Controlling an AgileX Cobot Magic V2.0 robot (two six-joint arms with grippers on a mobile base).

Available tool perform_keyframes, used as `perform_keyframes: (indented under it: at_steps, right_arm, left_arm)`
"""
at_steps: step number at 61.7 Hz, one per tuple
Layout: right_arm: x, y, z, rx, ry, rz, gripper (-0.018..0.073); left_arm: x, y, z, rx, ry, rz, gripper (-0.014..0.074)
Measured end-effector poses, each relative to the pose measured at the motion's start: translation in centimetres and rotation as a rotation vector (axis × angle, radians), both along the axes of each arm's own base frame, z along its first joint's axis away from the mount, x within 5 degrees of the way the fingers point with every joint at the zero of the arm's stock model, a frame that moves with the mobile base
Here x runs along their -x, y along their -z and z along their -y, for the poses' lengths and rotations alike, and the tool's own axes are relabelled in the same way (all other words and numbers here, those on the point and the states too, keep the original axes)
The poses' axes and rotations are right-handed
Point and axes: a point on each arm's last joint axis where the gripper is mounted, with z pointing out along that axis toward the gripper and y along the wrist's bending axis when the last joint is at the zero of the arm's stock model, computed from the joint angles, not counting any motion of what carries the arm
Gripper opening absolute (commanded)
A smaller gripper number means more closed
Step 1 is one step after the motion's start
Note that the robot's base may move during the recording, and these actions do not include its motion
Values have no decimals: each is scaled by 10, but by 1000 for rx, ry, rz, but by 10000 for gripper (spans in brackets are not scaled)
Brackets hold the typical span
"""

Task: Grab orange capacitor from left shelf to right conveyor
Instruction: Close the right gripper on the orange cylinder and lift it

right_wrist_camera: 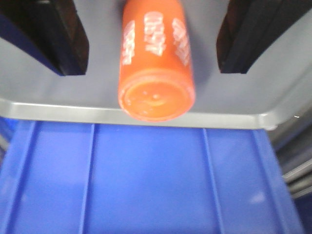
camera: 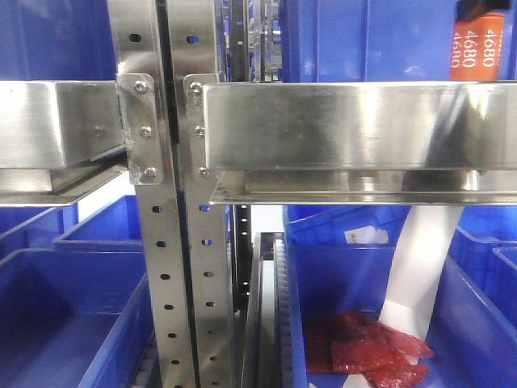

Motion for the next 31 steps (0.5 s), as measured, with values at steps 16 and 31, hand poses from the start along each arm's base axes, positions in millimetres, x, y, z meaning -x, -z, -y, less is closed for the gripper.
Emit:
perform_keyframes:
  at_steps: [16,31]
  right_arm:
    - [-29,28,-2,2,8,40,627]
    - [-38,43,-2,4,11,47,277]
  left_arm:
    - [0,0,0,0,0,0,-127]
    - [0,0,0,0,0,0,-127]
